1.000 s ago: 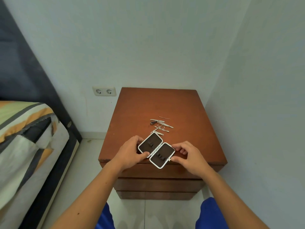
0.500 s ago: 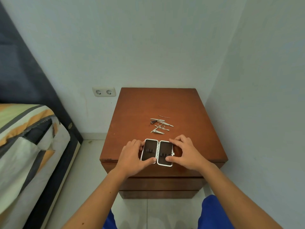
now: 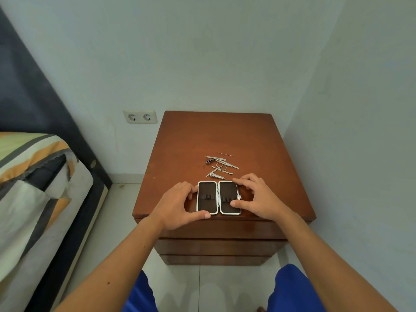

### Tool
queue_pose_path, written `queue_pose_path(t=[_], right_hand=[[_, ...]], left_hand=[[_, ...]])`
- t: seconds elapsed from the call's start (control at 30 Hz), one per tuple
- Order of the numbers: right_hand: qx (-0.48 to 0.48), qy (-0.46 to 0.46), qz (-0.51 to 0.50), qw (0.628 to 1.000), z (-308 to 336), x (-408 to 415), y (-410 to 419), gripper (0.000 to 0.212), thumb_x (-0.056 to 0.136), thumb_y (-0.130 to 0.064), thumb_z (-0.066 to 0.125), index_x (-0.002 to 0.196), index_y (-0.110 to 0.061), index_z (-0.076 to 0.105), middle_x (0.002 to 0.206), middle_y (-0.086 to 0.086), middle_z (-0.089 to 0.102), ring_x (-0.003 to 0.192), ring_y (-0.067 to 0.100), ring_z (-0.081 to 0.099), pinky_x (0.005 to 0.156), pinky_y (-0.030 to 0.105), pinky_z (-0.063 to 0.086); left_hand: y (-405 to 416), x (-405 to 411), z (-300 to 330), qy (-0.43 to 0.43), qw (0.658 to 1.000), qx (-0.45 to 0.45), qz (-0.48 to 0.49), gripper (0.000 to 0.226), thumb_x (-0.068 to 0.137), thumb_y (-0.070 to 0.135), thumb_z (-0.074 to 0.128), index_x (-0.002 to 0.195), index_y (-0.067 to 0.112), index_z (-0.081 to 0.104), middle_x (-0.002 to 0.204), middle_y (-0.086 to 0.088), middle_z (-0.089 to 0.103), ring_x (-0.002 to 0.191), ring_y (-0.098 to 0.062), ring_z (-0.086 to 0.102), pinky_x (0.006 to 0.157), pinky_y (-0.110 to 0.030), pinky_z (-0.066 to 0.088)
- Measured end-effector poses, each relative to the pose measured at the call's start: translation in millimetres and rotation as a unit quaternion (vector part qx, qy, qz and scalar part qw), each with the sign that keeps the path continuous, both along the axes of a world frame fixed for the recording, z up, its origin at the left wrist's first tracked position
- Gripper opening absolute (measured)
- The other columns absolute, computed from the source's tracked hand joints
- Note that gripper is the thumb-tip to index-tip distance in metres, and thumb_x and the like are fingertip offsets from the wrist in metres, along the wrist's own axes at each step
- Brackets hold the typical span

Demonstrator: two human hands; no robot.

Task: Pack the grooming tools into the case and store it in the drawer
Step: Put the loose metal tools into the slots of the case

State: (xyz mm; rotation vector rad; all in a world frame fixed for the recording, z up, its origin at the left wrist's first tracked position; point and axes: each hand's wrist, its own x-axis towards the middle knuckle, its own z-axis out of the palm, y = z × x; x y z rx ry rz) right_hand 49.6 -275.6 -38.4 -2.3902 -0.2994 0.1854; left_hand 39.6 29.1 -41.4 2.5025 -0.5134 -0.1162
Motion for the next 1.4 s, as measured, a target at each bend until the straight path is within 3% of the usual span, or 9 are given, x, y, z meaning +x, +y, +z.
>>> queue_pose_path(t=[0.13,0.3,0.43,0.67,0.8,0.9,1.0,1.1,1.4], right_hand=[[0.026,-0.007,-0.015,1.0,12.8,9.5,0.6,0.061,0.081,-0.048,0.085,0.137,-0.033,0.065,0.12,-0.014,0.056,0.102,0.004,0.055,0.084,0.017,0.042],[-0.004,-0.08,-0.033,0.996,36.5,46.3,33.6,0.015,0.093,-0.035,0.077,0.106,-0.029,0.081,0.101,-0.014,0.067,0.091,0.006,0.058,0.077,0.026,0.041],[-0.048,-0.084,-0.001,0.995,28.2,63.7,62.3,0.013,0.088,-0.037,0.081,0.098,-0.03,0.083,0.085,-0.022,0.06,0.082,0.001,0.052,0.08,0.029,0.036],[-0.076,-0.093,0.004,0.993,22.9,64.9,68.6,0.014,0.091,-0.032,0.079,0.1,-0.022,0.081,0.091,-0.013,0.062,0.084,0.01,0.057,0.078,0.028,0.043],[0.048,-0.094,-0.056,0.993,32.6,51.6,54.2,0.005,0.093,-0.026,0.077,0.098,-0.027,0.076,0.086,-0.009,0.07,0.076,0.007,0.062,0.076,0.023,0.052],[0.126,-0.047,-0.067,0.989,36.1,34.2,40.9,0.017,0.094,-0.017,0.076,0.11,-0.023,0.076,0.083,0.0,0.072,0.068,0.005,0.063,0.071,0.018,0.054],[0.15,-0.015,-0.063,0.987,30.8,21.1,37.0,0.017,0.095,-0.012,0.074,0.11,-0.02,0.076,0.087,0.008,0.076,0.066,0.013,0.071,0.069,0.028,0.059],[0.142,-0.029,-0.079,0.986,21.7,16.7,38.3,0.012,0.092,-0.02,0.079,0.102,-0.025,0.076,0.085,-0.002,0.079,0.076,0.015,0.072,0.076,0.027,0.058],[0.072,-0.038,-0.059,0.995,3.4,14.1,29.1,0.014,0.087,-0.03,0.084,0.099,-0.03,0.076,0.083,-0.016,0.075,0.075,0.0,0.056,0.067,0.012,0.04]], left_hand=[[0.6,1.6,-0.9,0.007,0.999,-0.03,0.015,0.061,0.066,0.085,0.078,0.102,0.045,0.049,0.102,0.019,0.06,0.094,-0.007,0.058,0.075,-0.025,0.051],[-1.3,-4.0,-4.5,-0.003,0.999,-0.041,0.029,0.061,0.066,0.084,0.079,0.101,0.046,0.047,0.107,0.021,0.06,0.097,-0.005,0.058,0.073,-0.022,0.052],[-1.1,-4.3,-2.6,-0.01,0.999,-0.043,0.027,0.062,0.067,0.081,0.082,0.102,0.045,0.046,0.101,0.02,0.057,0.093,-0.005,0.056,0.072,-0.019,0.045],[-0.3,-2.4,-5.5,-0.022,0.998,-0.053,0.022,0.064,0.065,0.083,0.081,0.102,0.043,0.047,0.098,0.018,0.056,0.091,-0.005,0.056,0.073,-0.024,0.049],[-0.4,-2.0,-6.0,-0.019,0.998,-0.058,0.022,0.06,0.063,0.085,0.08,0.091,0.05,0.041,0.103,0.016,0.061,0.096,-0.007,0.058,0.075,-0.029,0.053],[-1.2,-2.3,-7.1,-0.017,0.998,-0.056,0.024,0.06,0.063,0.087,0.079,0.089,0.051,0.04,0.108,0.015,0.064,0.1,-0.008,0.06,0.076,-0.032,0.055],[-1.0,-2.8,-5.7,-0.02,0.998,-0.052,0.026,0.06,0.062,0.087,0.079,0.09,0.049,0.042,0.106,0.015,0.064,0.097,-0.007,0.059,0.077,-0.032,0.055],[-1.3,-2.7,-4.1,-0.022,0.998,-0.051,0.028,0.06,0.062,0.087,0.079,0.09,0.049,0.041,0.104,0.015,0.063,0.096,-0.007,0.058,0.077,-0.031,0.054],[-1.3,-1.5,-5.0,-0.019,0.998,-0.051,0.031,0.065,0.061,0.087,0.08,0.098,0.044,0.048,0.099,0.016,0.06,0.092,-0.006,0.057,0.075,-0.029,0.052]])
